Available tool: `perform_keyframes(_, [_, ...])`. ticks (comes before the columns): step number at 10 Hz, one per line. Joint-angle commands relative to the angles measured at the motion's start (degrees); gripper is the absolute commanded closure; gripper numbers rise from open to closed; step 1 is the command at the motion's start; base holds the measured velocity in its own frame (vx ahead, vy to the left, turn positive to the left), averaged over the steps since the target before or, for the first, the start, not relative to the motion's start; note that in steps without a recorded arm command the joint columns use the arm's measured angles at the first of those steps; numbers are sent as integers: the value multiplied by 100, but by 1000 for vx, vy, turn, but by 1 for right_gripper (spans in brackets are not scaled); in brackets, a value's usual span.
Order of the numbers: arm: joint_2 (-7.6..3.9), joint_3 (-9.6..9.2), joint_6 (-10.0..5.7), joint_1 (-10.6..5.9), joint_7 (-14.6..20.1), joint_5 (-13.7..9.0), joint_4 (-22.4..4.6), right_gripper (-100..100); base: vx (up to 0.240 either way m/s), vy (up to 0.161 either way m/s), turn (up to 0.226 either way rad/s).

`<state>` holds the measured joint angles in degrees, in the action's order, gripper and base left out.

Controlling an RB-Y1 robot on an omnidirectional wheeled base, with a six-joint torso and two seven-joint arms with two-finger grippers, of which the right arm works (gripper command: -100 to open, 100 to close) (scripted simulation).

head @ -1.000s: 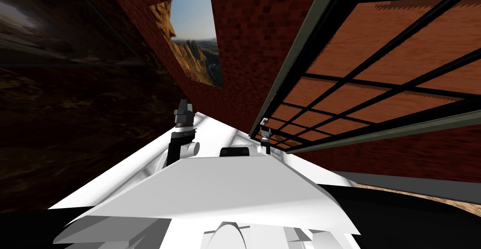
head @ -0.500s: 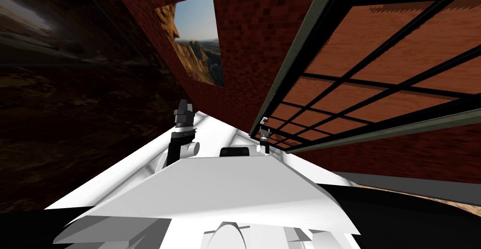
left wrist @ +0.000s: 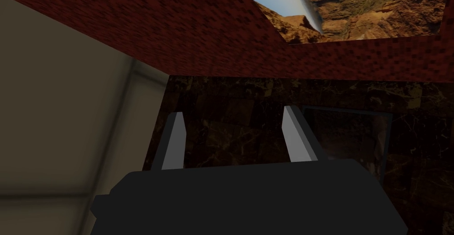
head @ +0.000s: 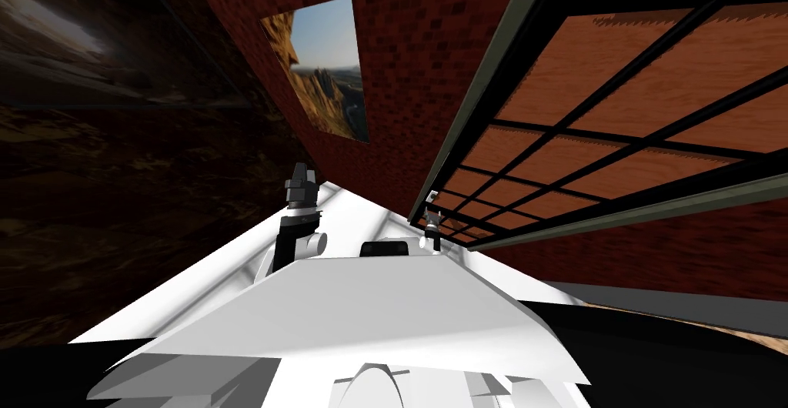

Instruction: Pull the door open

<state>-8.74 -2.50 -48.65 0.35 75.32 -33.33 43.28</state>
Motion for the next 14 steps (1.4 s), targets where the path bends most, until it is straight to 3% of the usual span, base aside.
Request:
perform_keyframes(1, [-107, 16, -30, 47, 117, -22, -35, -100, 103, -14, 62])
perform_keyframes(2, [-147, 22, -42, 64, 160, -31, -49, -100, 174, 1, 74])
perform_keyframes(8, [-674, 102, -191, 295, 736, -140, -223, -100, 185, -7, 82])
perform_keyframes(10, [-663, 96, -221, 260, 751, -135, -272, -100, 82, -20, 10])
perform_keyframes(11, [-663, 96, -221, 260, 751, -135, -272, 100, 0, 0, 0])
perform_keyframes(14, [-663, 96, -221, 260, 751, -135, -272, 100, -14, 1, 0])
